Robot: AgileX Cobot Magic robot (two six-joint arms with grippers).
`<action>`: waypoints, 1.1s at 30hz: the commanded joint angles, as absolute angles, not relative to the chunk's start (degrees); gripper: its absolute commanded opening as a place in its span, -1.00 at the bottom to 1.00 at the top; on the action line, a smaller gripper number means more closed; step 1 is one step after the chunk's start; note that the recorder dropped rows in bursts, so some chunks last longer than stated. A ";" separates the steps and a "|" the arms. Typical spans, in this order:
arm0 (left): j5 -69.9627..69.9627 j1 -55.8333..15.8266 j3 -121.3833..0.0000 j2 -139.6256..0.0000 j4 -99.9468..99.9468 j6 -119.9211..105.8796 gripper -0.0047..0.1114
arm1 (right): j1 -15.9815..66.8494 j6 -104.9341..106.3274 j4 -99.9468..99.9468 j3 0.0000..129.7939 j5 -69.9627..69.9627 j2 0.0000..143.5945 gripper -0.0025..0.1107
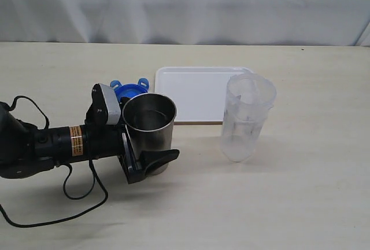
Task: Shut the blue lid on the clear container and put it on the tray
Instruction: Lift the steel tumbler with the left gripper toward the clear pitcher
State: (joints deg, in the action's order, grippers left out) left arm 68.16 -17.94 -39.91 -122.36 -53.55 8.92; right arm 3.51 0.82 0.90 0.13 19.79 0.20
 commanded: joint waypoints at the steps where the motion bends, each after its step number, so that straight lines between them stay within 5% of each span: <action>1: 69.96 -18.20 -40.19 -122.44 -52.79 8.84 0.89 | 3.26 0.56 0.83 0.00 19.82 0.00 -0.88; 17: 69.96 -18.20 -40.19 -122.44 -52.79 8.84 0.79 | 3.26 0.56 0.83 0.00 19.82 0.00 -0.88; 30: 68.95 -18.20 -40.19 -122.44 -53.77 8.84 -0.27 | 3.26 0.56 0.83 0.00 19.82 0.00 -0.88; 32: 68.95 -18.20 -40.19 -122.44 -54.29 8.84 -0.59 | 3.26 0.56 0.83 0.00 19.82 0.00 -0.88; 33: 68.91 -18.20 -40.19 -122.44 -54.29 8.84 -0.92 | 3.26 0.56 0.83 0.00 19.82 0.00 -0.88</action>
